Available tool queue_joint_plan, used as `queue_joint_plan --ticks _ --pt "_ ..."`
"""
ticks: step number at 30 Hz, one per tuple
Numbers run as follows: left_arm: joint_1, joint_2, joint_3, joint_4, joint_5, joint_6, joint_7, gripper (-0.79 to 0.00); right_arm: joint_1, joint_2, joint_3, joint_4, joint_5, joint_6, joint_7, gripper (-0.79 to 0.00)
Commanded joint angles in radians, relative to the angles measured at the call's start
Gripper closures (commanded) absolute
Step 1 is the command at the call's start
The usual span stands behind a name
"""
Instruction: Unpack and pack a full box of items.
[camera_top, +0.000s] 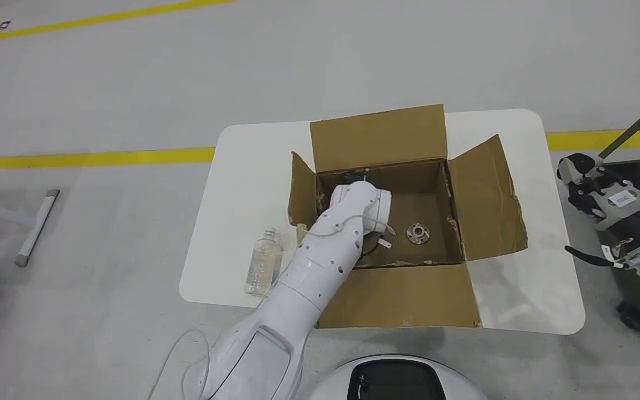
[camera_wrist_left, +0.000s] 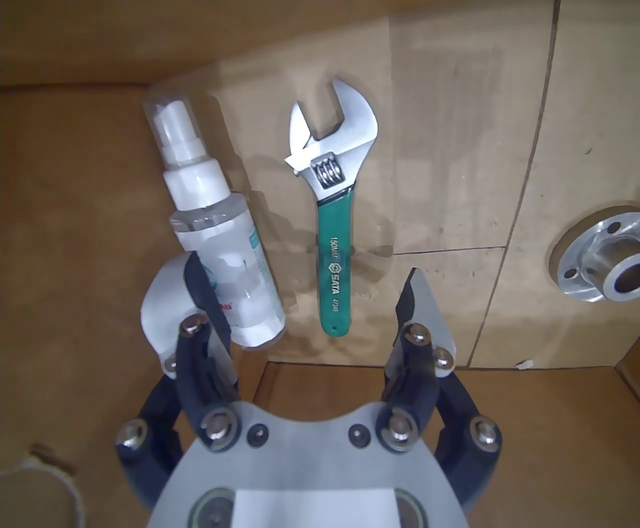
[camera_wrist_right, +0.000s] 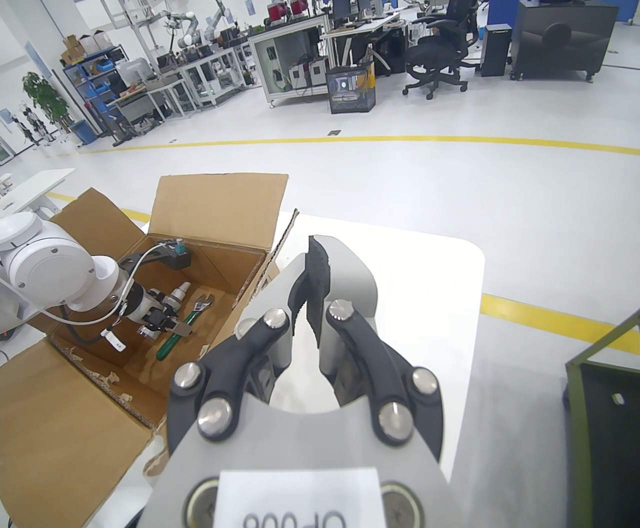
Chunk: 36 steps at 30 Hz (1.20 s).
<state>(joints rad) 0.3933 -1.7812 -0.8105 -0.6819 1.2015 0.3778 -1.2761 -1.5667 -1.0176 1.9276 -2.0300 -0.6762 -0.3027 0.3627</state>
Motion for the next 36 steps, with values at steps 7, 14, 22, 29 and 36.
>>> queue_joint_plan --ticks 7,14,22,29,36 --pt "0.003 -0.011 -0.041 -0.020 -0.105 -0.059 0.014 -0.763 0.003 0.000 -0.003 0.000 -0.003 -0.001 0.003 0.000" --pt "0.013 -0.010 -0.069 -0.098 -0.153 -0.120 0.045 -0.782 0.005 -0.001 -0.006 -0.002 -0.004 0.000 0.004 0.000" --pt "0.015 0.008 -0.051 -0.123 0.031 -0.035 0.027 -0.705 0.003 -0.002 -0.007 -0.007 -0.006 0.000 0.004 0.000" --pt "0.026 0.011 -0.048 -0.116 0.102 -0.007 -0.015 -0.314 -0.004 -0.003 -0.004 -0.009 -0.004 -0.003 -0.004 0.000" --pt "0.032 0.007 -0.022 -0.111 0.196 0.021 -0.033 -0.296 -0.013 -0.004 0.004 -0.012 -0.002 -0.008 -0.009 -0.006"
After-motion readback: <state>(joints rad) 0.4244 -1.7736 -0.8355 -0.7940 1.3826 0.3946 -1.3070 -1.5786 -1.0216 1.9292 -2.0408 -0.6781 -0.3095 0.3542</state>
